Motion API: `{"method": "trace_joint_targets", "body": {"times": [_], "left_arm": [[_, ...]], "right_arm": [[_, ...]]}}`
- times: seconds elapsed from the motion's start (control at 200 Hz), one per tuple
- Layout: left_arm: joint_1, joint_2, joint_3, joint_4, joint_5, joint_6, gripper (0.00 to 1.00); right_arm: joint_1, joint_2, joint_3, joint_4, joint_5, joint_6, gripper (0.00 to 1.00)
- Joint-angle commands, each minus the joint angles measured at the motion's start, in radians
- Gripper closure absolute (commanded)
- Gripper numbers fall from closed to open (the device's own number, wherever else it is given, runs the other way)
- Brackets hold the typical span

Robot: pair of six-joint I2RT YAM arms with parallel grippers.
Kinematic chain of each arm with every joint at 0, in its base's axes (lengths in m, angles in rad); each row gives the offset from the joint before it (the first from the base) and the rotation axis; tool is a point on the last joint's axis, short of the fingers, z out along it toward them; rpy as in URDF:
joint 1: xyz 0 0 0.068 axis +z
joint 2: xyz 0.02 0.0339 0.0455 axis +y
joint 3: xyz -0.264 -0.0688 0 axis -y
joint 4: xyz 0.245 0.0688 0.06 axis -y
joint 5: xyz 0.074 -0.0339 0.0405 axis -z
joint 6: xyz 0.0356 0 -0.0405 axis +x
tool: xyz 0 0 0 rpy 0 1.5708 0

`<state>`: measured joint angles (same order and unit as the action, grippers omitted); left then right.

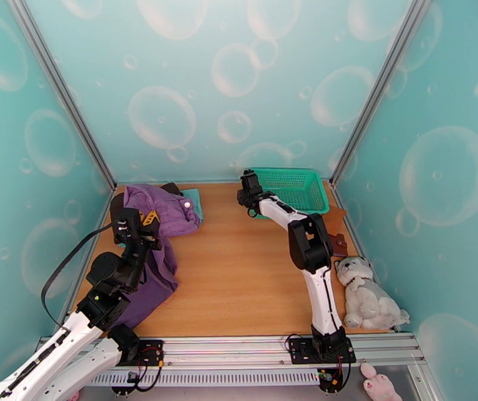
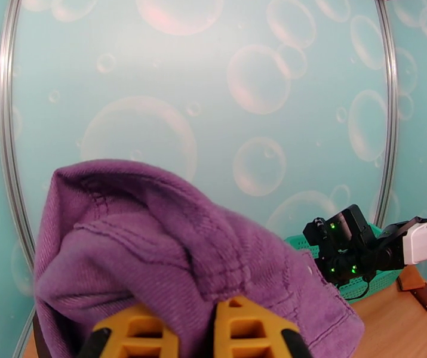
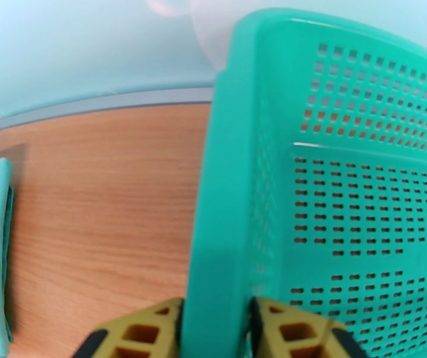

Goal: Fold and stack the trousers

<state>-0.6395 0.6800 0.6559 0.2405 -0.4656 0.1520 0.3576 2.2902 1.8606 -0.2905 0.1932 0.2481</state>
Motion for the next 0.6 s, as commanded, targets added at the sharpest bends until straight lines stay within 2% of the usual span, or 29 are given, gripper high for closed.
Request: {"method": "trace_joint_targets", "body": {"times": [0.0, 0.205, 0.24, 0.31, 0.365, 0.445, 0.595], "left_arm": [[0.013, -0.005, -0.001, 0.087, 0.027, -0.006, 1.00], [0.012, -0.006, -0.001, 0.081, 0.034, -0.010, 1.00], [0.013, -0.005, 0.001, 0.077, 0.039, -0.011, 1.00], [0.012, -0.003, 0.010, 0.063, 0.054, -0.011, 1.00], [0.013, -0.001, 0.018, 0.050, 0.072, -0.011, 1.00], [0.015, 0.018, 0.029, 0.033, 0.079, -0.017, 1.00], [0.015, 0.113, 0.076, -0.042, 0.137, -0.048, 1.00]], "right_arm": [[-0.007, 0.025, 0.023, -0.026, -0.016, -0.021, 0.65], [-0.006, 0.020, 0.035, -0.028, -0.020, -0.032, 0.60], [-0.006, 0.015, 0.034, -0.030, -0.021, -0.034, 0.55], [-0.001, -0.009, 0.021, -0.021, -0.012, -0.047, 0.31], [0.010, -0.044, -0.005, 0.002, 0.010, -0.064, 0.19], [0.022, -0.119, -0.055, 0.040, 0.018, -0.084, 0.09], [0.028, -0.352, -0.250, 0.162, -0.038, -0.051, 0.03]]}}
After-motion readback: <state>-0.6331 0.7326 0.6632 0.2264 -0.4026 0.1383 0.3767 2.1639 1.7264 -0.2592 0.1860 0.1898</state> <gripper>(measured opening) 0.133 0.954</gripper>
